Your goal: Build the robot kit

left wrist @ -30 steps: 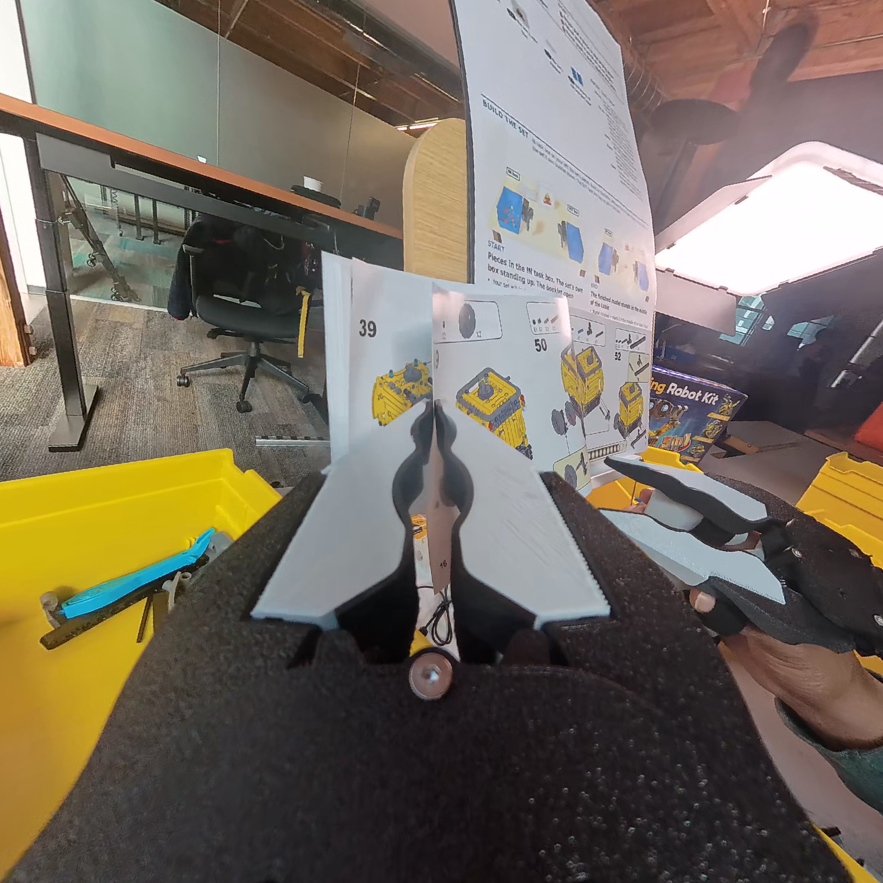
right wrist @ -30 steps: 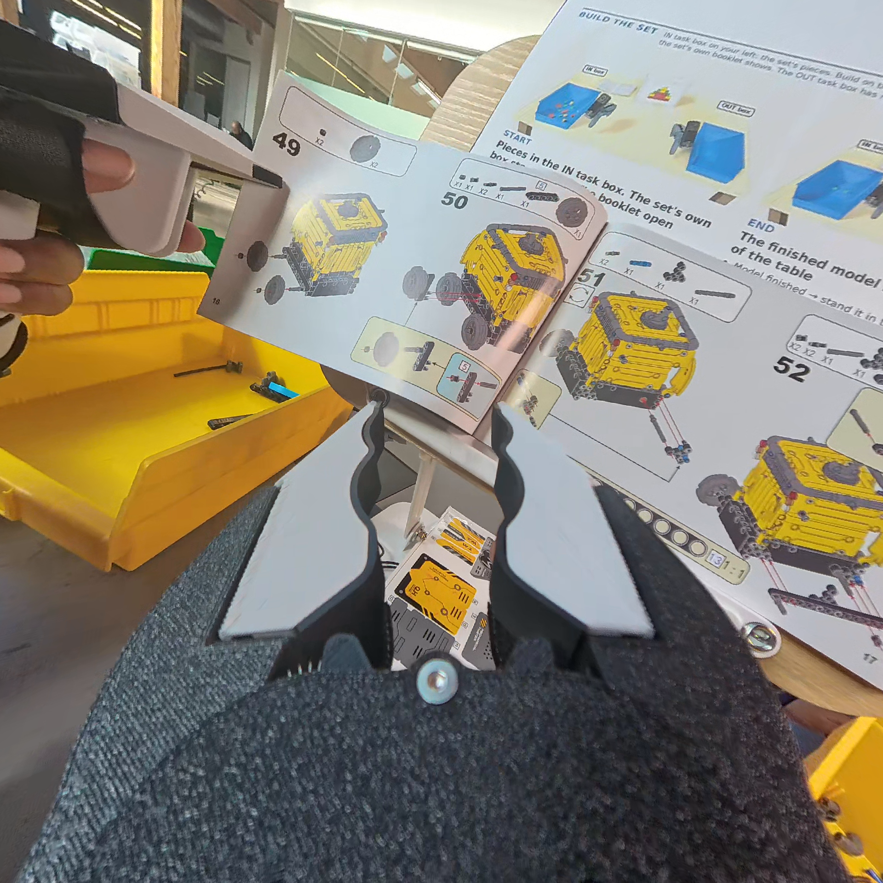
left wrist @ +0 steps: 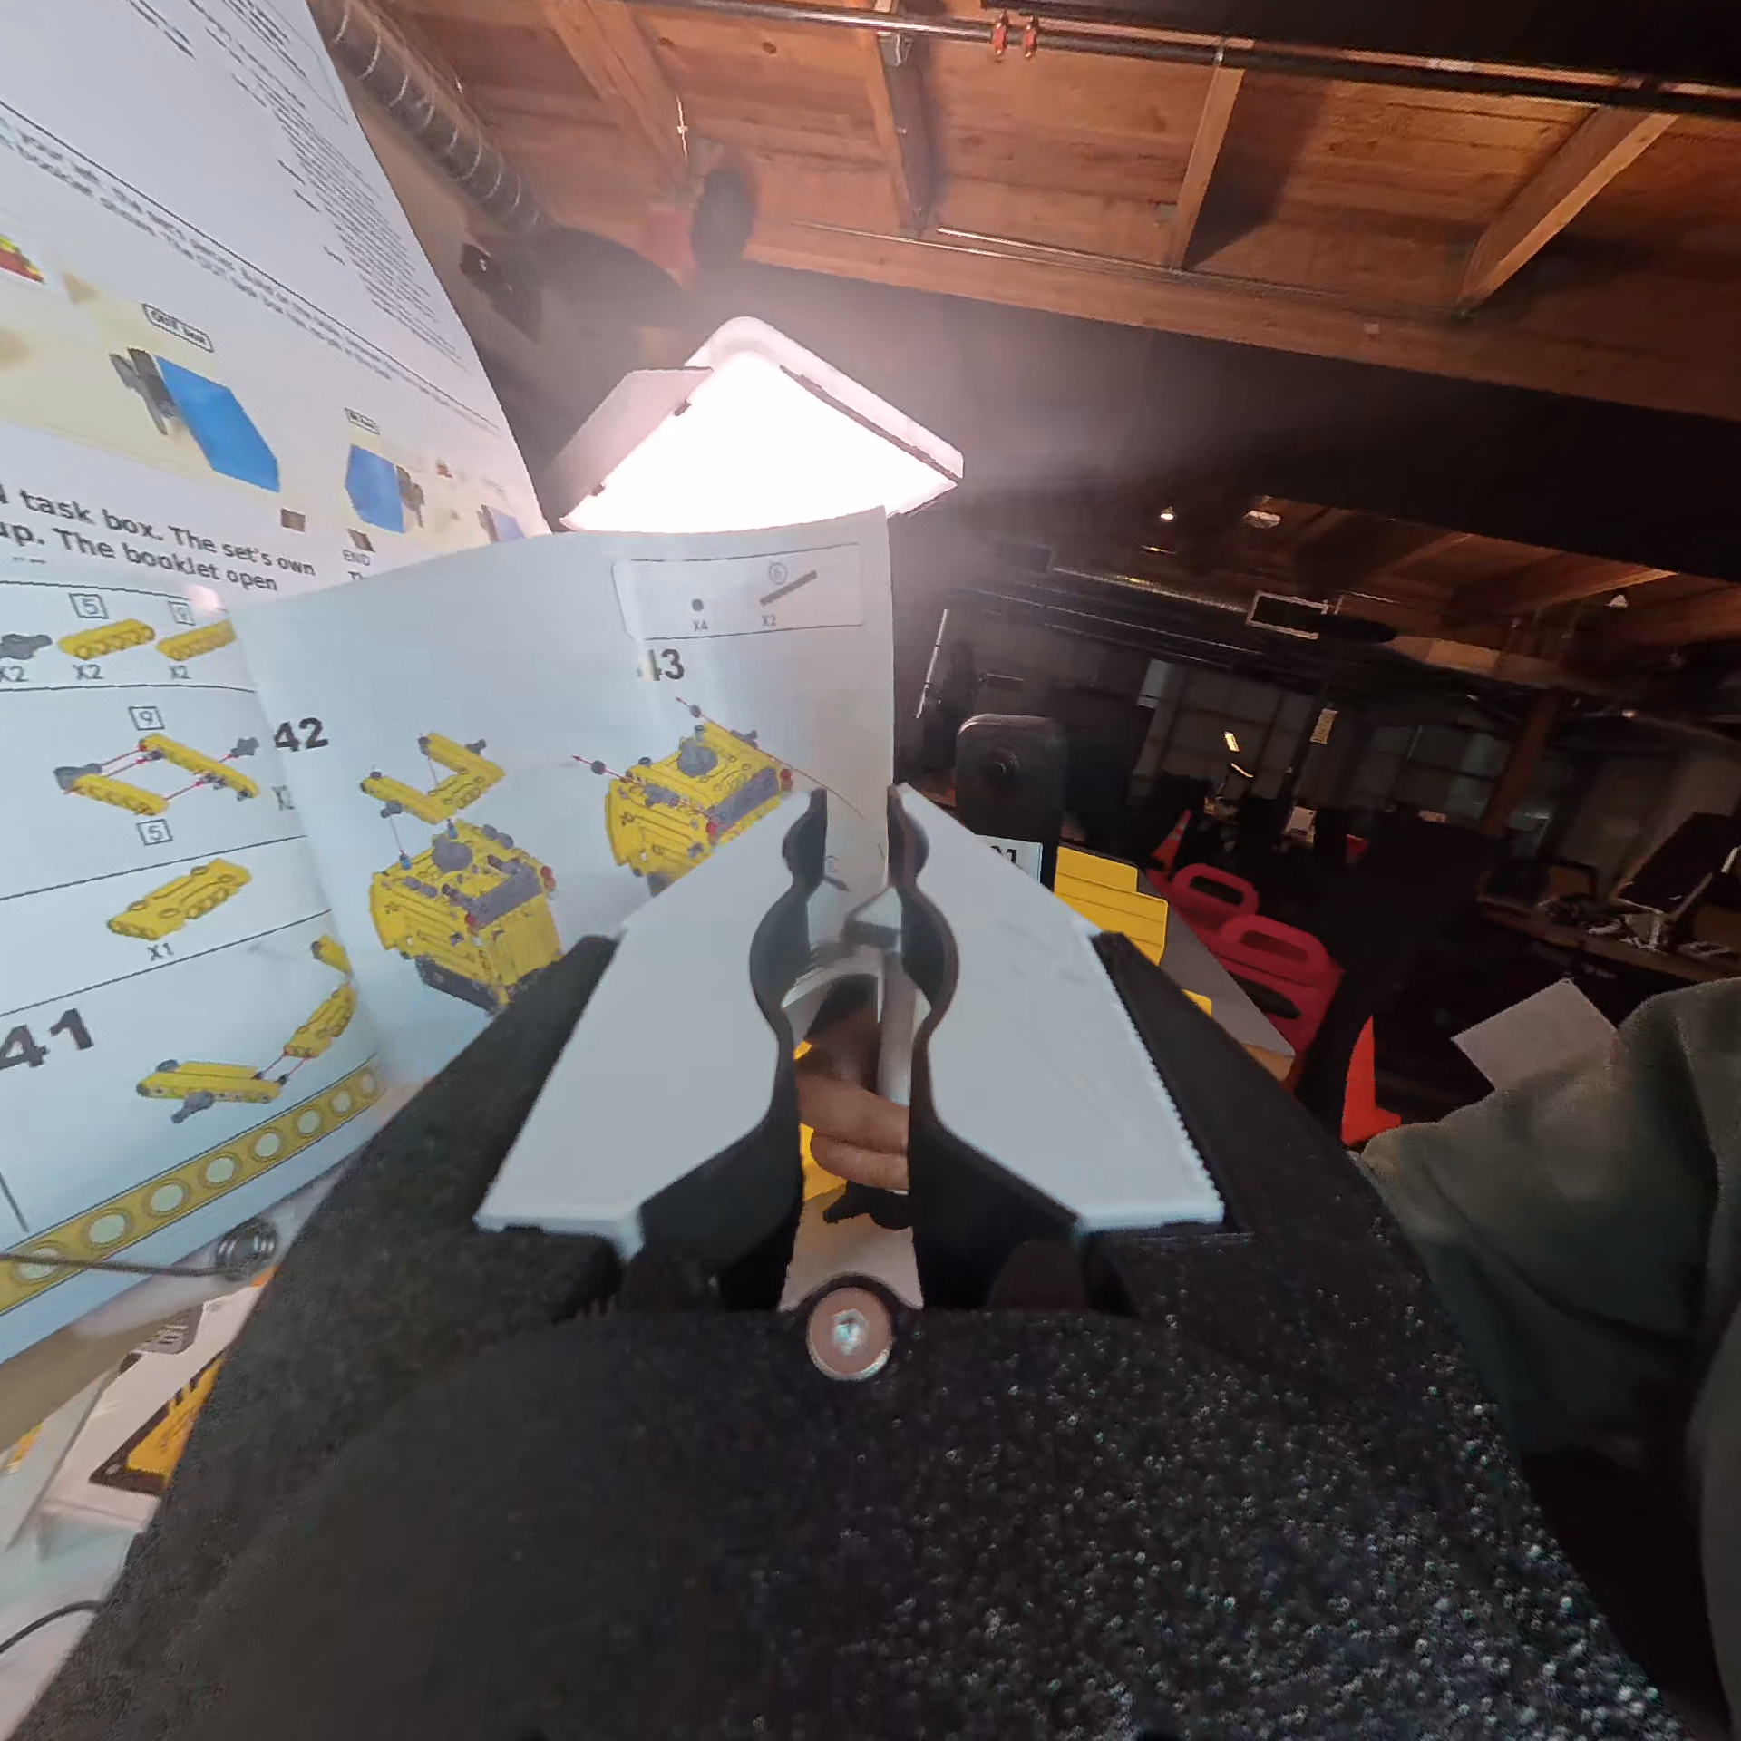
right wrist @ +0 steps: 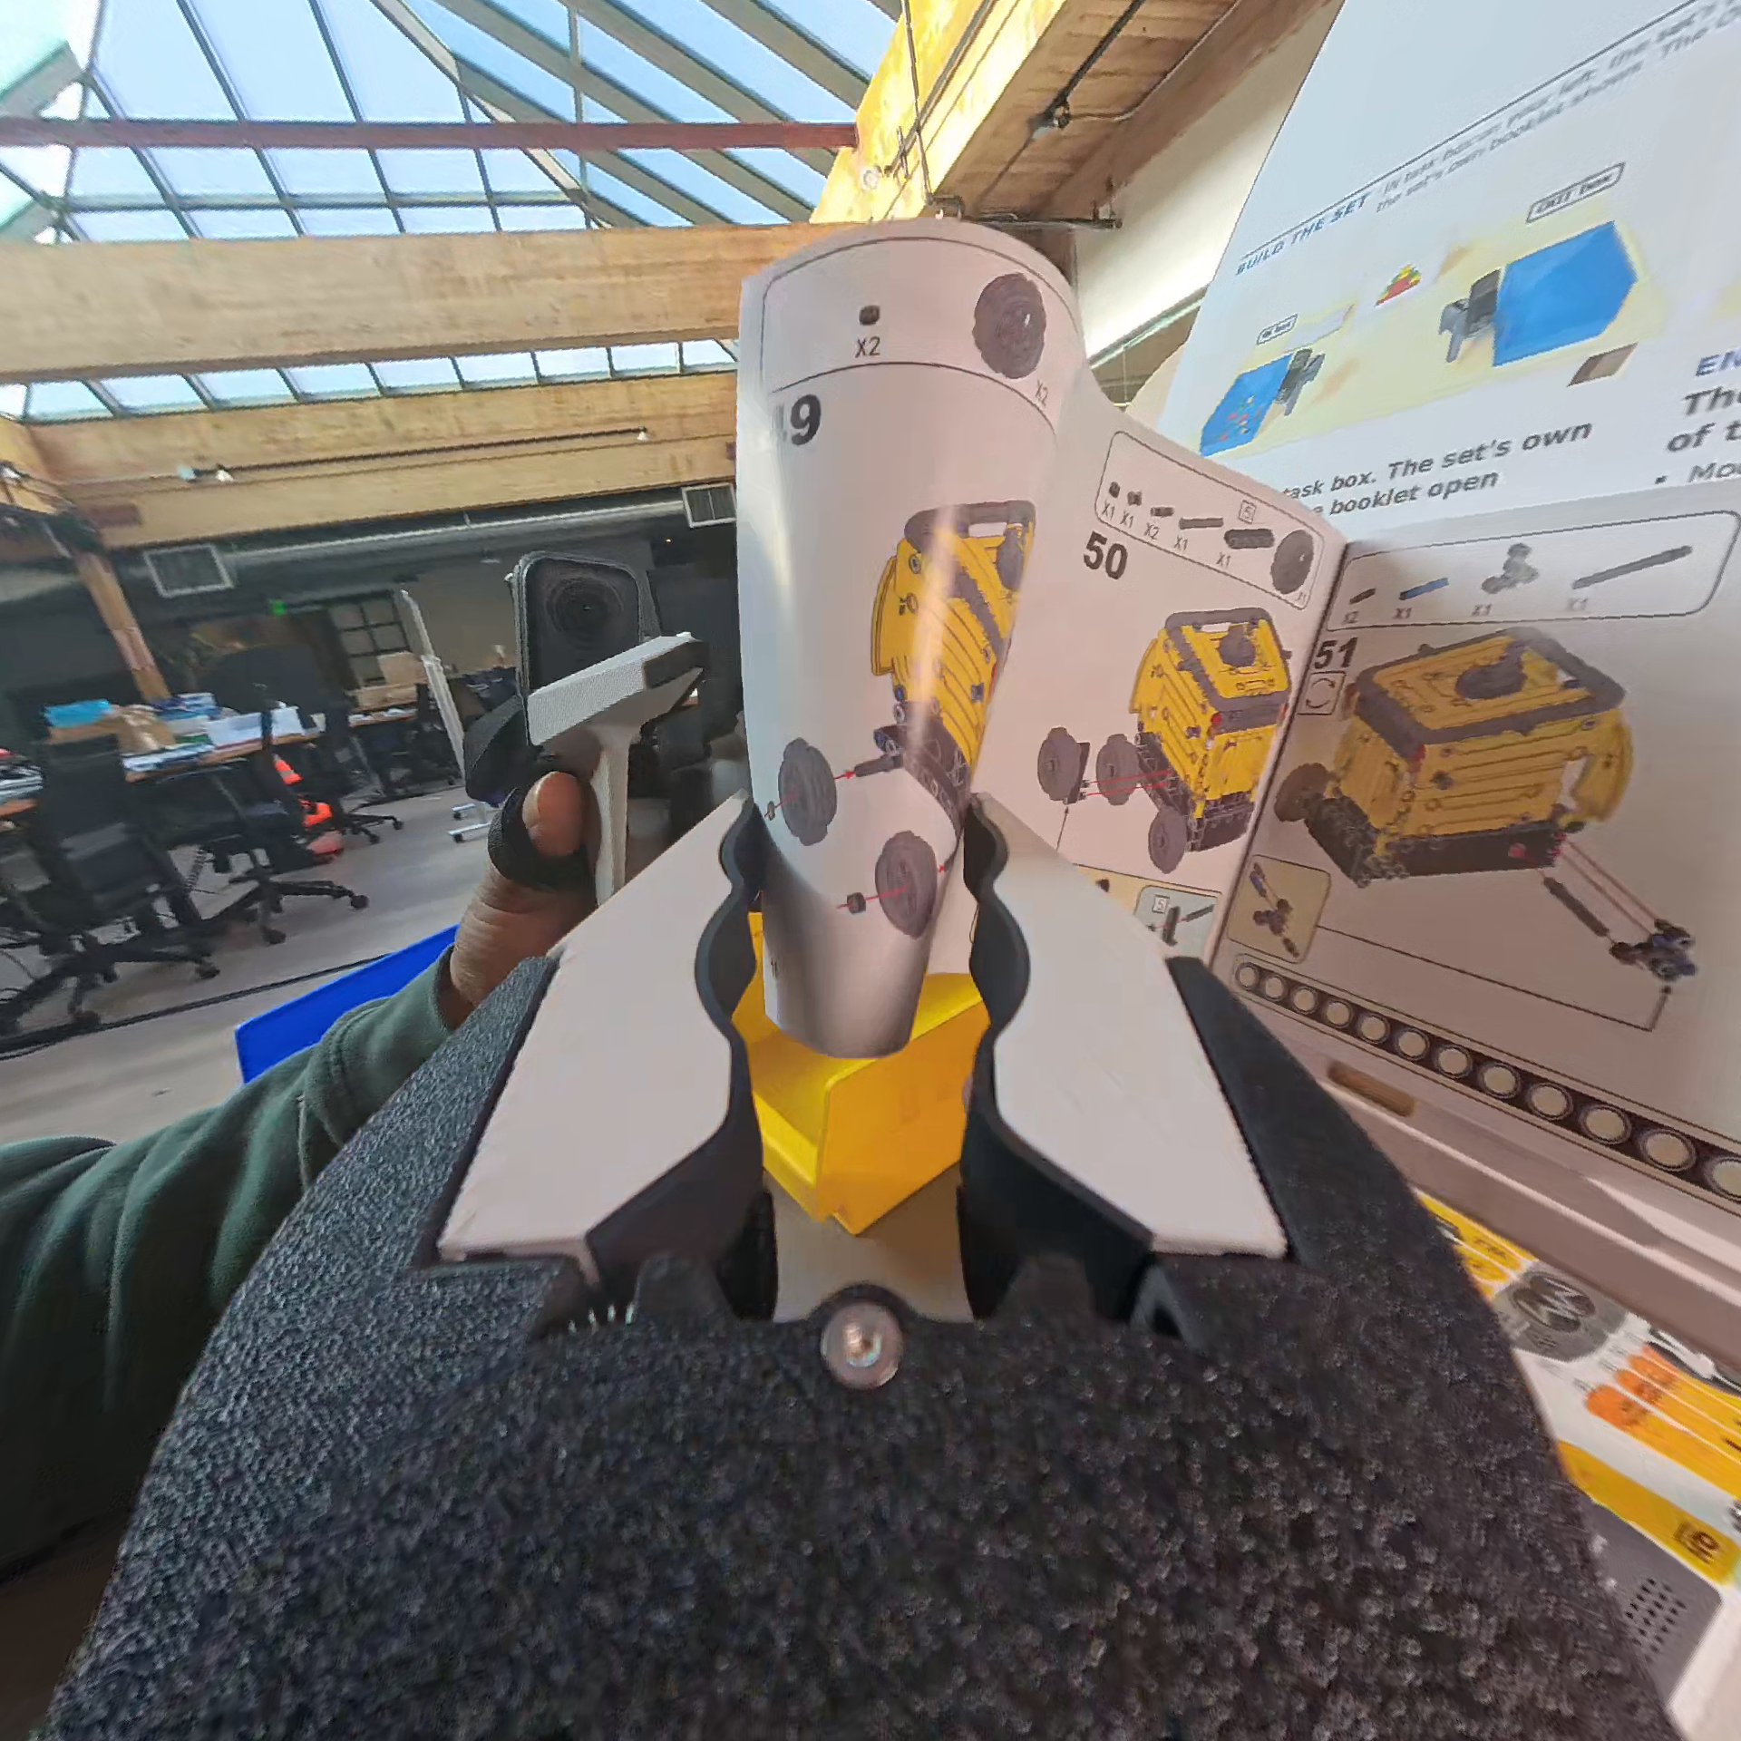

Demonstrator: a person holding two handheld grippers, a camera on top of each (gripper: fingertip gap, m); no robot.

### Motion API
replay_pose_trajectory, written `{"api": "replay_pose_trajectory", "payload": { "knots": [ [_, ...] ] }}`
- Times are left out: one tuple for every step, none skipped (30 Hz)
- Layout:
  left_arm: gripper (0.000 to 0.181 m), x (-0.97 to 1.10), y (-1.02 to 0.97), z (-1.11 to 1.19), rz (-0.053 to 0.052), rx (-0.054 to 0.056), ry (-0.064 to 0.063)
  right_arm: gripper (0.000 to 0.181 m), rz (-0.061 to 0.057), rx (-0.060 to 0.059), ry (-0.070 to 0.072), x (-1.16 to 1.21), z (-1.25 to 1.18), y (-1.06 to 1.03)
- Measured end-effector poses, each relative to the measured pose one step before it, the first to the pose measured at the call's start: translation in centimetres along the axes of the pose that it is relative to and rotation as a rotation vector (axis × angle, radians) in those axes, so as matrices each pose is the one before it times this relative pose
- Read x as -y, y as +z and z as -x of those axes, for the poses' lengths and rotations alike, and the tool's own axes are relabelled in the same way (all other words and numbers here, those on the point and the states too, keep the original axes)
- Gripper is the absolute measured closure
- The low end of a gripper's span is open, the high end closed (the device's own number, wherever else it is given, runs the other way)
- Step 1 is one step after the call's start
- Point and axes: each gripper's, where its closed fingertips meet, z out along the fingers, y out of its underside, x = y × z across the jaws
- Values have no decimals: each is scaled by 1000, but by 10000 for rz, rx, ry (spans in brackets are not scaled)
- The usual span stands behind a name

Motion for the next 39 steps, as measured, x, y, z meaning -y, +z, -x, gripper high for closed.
{"api": "replay_pose_trajectory", "payload": {
  "knots": [
    [170, -201, 294, -320, 69, -104, 51, 139, 56, 107, 82, -163, 83, 52],
    [171, -229, 300, -159, 88, 20, 89, 139, 97, 16, -67, -213, 38, 74],
    [174, -245, 279, -25, 111, 111, 114, 139, 148, -11, -167, -267, 88, 95],
    [177, -281, 229, 57, 144, 156, 117, 139, 183, -16, -207, -302, 125, 139],
    [180, -275, 194, 67, 151, 143, 105, 139, 208, -39, -221, -342, 98, 141],
    [181, -266, 175, -30, 165, 70, 124, 139, 206, -38, -223, -343, 100, 129],
    [181, -221, 125, -40, 164, 73, 175, 139, 159, -8, -194, -267, 133, 116],
    [181, -127, 54, 78, 125, 157, 219, 138, 104, 67, -132, -156, 209, 65],
    [181, -83, -21, 181, 109, 195, 165, 137, 90, 87, -72, -78, 175, 2],
    [181, -70, -50, 180, 115, 133, 54, 133, 86, 87, -59, -17, 121, -93],
    [181, 9, -103, 247, 56, 132, -25, 129, 56, 79, -60, 99, 52, -178],
    [181, 64, -139, 322, -9, 150, -48, 127, -32, 38, -29, 259, -58, -283],
    [181, -17, -146, 420, 17, 183, -46, 126, -155, 29, 22, 471, -83, -359],
    [181, -133, -115, 536, 75, 252, -2, 127, -193, 31, 96, 542, -107, -386],
    [181, -203, -97, 647, 95, 332, 34, 129, -159, 39, 137, 469, -108, -348],
    [181, -140, -79, 566, 39, 280, 10, 134, -124, 37, 88, 358, -74, -313],
    [178, 35, -50, 258, -82, 81, -79, 140, -104, 40, 10, 257, -9, -260],
    [164, 156, -12, 58, -157, -67, -210, 144, -64, 58, -26, 136, 60, -157],
    [149, 119, 71, -34, -136, -148, -319, 145, 0, 75, -31, 12, 109, -65],
    [138, -16, 170, -83, -58, -190, -371, 145, 39, 62, -22, -76, 98, 27],
    [128, -163, 260, -144, 4, -210, -355, 145, 63, 41, -43, -151, 98, 109],
    [123, -290, 331, -193, 59, -210, -283, 145, 80, 33, -75, -202, 101, 145],
    [126, -358, 328, -71, 109, -81, -134, 145, 102, 78, -93, -261, 190, 177],
    [134, -312, 242, 264, 82, 195, 83, 144, 109, 104, -81, -267, 262, 182],
    [143, -243, 138, 397, 70, 298, 209, 144, 107, 60, -83, -248, 203, 169],
    [147, -137, 87, 123, 51, 98, 126, 142, 152, -77, -105, -303, -31, 120],
    [154, -92, 20, -80, 93, -84, 8, 141, 133, -68, -124, -252, -82, 60],
    [157, 6, -53, 39, 63, -19, 11, 141, 39, -8, -40, -85, -41, -21],
    [161, 164, -180, 146, -44, 62, 68, 142, -63, -3, 67, 92, -111, -121],
    [165, 277, -274, 192, -99, 70, 46, 143, -146, -7, 124, 256, -180, -221],
    [168, 272, -307, 257, -83, 68, -12, 147, -191, 14, 156, 351, -174, -292],
    [174, 191, -284, 200, -29, 27, -21, 151, -180, 47, 171, 341, -144, -307],
    [178, 88, -254, 254, 18, 77, 35, 154, -189, 85, 158, 366, -54, -301],
    [179, 68, -213, 248, 6, 96, 78, 155, -163, 72, 147, 326, -34, -246],
    [180, 75, -153, 119, -15, 31, 39, 156, -114, 4, 121, 228, -138, -200],
    [180, 77, -135, 125, -17, 25, -12, 157, -71, -70, 65, 171, -229, -182],
    [180, 82, -139, 222, -17, 83, 0, 159, -68, -88, 22, 169, -252, -194],
    [180, 130, -212, 343, -44, 144, 30, 162, -80, -128, 10, 208, -305, -229],
    [180, 213, -284, 426, -78, 165, 10, 165, -87, -139, -7, 251, -329, -267]
  ]
}}
